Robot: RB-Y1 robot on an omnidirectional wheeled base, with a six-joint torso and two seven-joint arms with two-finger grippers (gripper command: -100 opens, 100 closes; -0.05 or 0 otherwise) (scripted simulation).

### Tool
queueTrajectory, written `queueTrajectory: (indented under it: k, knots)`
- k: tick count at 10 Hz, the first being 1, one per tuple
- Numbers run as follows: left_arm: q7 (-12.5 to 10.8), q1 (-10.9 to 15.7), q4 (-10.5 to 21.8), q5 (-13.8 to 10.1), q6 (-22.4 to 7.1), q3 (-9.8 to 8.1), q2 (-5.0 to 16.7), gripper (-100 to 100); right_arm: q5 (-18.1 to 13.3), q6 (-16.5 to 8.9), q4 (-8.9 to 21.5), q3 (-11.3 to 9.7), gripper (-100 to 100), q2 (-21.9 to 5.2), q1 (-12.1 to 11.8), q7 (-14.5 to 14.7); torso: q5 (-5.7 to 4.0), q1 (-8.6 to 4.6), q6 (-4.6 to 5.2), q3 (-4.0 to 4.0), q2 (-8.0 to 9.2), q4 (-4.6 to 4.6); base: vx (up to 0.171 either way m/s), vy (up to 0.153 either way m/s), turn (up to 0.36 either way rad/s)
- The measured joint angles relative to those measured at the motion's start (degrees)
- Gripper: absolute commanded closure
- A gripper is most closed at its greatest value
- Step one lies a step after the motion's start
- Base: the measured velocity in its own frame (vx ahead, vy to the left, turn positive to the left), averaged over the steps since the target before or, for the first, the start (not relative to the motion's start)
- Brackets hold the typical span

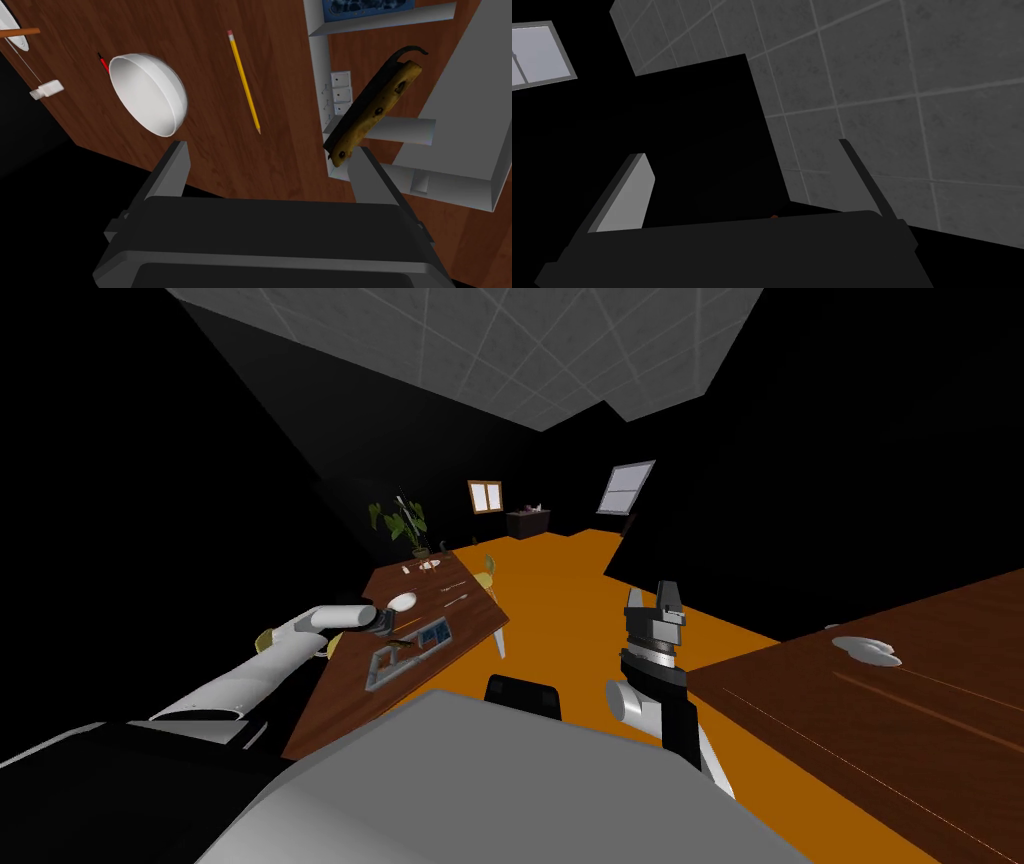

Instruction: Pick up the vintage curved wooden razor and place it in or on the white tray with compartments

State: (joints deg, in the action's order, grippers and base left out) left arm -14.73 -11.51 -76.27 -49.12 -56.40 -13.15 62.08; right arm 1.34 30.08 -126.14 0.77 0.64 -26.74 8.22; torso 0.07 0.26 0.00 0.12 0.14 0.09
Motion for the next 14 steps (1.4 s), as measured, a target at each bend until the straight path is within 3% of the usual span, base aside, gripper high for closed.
queueTrajectory:
  k: [1, 3, 5, 7, 9, 11, 13, 14]
  knots:
    - [-1.3, -0.7, -0.1, -0.8, 0.3, 0.05, 0.8, -100, 0.0, 0.0, 0.0, 0.0, 0, 0.0, 0.0, 0.0, 0.0, -0.05, 0.01, -0.04, -0.08, -0.02, -0.05, 0.007, -0.321]
    - [-4.7, -4.3, -2.1, -4.1, 3.2, 3.07, 4.2, -100, 0.0, 0.0, 0.0, 0.0, 0, 0.0, 0.0, 0.0, 0.0, -0.01, 0.04, 0.01, 0.03, 0.0, -0.05, 0.022, -0.123]
    - [-7.5, -5.9, -2.1, -6.7, 4.3, 3.83, 6.9, -100, 0.0, 0.0, 0.0, 0.0, 0, 0.0, 0.0, 0.0, 0.0, -0.06, 0.01, -0.04, -0.07, -0.02, -0.043, 0.001, -0.17]
    - [-10.6, -9.1, -3.5, -10.2, 7.2, 6.99, 10.3, -100, 0.0, 0.0, 0.0, 0.0, 0, 0.0, 0.0, 0.0, 0.0, -0.03, 0.01, 0.04, 0.07, 0.01, -0.053, 0.015, -0.088]
    - [-13.5, -10.6, -3.7, -12.3, 8.4, 8.0, 12.7, -100, 0.0, 0.0, 0.0, 0.0, 0, 0.0, 0.0, 0.0, 0.0, -0.04, 0.0, -0.06, -0.1, -0.02, -0.03, 0.007, -0.14]
    - [-16.4, -13.8, -5.0, -15.8, 11.4, 11.24, 16.0, -100, 0.0, 0.0, 0.0, 0.0, 0, 0.0, 0.0, 0.0, 0.01, 0.0, 0.03, 0.03, 0.06, 0.01, -0.058, 0.017, -0.134]
    - [-19.3, -15.1, -5.2, -18.0, 12.4, 12.25, 18.5, -100, 0.0, 0.0, 0.0, 0.0, 0, 0.0, 0.0, 0.0, 0.0, -0.05, -0.01, -0.05, -0.1, -0.02, -0.03, 0.0, -0.142]
    - [-21.1, -17.1, -6.6, -19.6, 13.7, 13.63, 20.3, -100, 0.0, 0.0, 0.0, 0.0, 0, 0.0, 0.0, 0.0, 0.0, -0.06, 0.1, -0.03, -0.02, -0.02, -0.072, 0.008, -0.229]
